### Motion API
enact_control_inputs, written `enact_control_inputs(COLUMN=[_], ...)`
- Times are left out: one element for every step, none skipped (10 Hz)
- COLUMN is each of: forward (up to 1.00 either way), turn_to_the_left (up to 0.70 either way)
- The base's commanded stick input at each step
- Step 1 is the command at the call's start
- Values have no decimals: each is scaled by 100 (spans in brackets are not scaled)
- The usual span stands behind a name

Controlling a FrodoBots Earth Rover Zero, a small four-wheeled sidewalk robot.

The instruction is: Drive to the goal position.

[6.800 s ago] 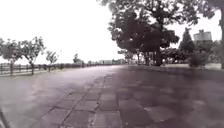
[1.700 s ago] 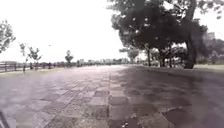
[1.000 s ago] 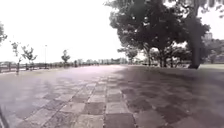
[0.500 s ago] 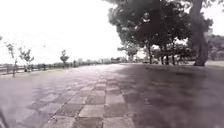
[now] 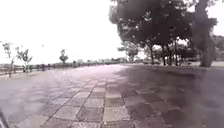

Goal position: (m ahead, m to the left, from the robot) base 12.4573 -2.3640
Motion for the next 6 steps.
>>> enact_control_inputs(forward=[100, 100, 100, 100, 100, 100], turn_to_the_left=[0, 0, 0, 0, 0, 0])
